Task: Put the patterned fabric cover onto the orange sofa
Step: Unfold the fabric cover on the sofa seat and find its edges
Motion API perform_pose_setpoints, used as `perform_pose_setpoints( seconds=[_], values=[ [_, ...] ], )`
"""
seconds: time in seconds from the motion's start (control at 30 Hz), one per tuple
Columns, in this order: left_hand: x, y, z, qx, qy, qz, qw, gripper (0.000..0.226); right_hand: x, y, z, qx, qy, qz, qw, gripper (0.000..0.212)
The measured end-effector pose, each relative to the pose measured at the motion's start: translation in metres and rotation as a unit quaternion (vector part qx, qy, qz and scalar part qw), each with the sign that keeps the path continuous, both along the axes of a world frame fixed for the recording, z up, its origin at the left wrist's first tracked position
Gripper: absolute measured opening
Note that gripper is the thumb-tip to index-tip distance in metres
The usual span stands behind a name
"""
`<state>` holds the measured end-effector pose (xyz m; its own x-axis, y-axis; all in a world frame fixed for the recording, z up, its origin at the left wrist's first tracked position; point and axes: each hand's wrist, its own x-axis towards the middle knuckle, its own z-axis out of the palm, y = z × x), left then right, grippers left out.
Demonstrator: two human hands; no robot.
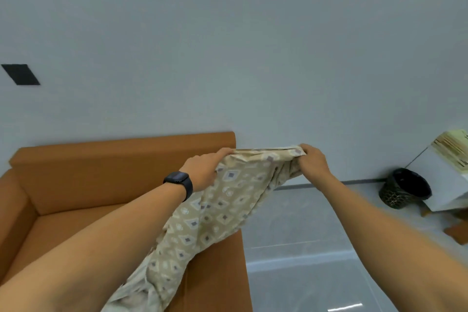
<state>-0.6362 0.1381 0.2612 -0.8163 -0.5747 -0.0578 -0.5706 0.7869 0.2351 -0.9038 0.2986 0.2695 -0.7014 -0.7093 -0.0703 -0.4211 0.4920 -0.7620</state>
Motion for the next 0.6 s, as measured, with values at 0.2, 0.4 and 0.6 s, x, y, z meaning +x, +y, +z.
perform_pose_setpoints(
  seconds=[0.2, 0.4, 0.6],
  values=[
    [0.054, -0.071, 0.013, -0.089, -0.069, 0.098, 0.989, 0.073, 0.001, -0.024, -0.031, 0.318, -0.032, 0.362, 0.876, 0.018],
    [0.101, -0.136, 0.039, -0.114, -0.04, 0.174, 0.977, 0.029, 0.009, -0.069, -0.048, 0.39, 0.074, 0.387, 0.832, 0.02],
    [0.119, -0.154, 0.028, -0.102, -0.082, 0.269, 0.954, 0.019, -0.012, -0.147, -0.018, -0.002, 0.003, 0.058, 0.998, 0.031]
  ],
)
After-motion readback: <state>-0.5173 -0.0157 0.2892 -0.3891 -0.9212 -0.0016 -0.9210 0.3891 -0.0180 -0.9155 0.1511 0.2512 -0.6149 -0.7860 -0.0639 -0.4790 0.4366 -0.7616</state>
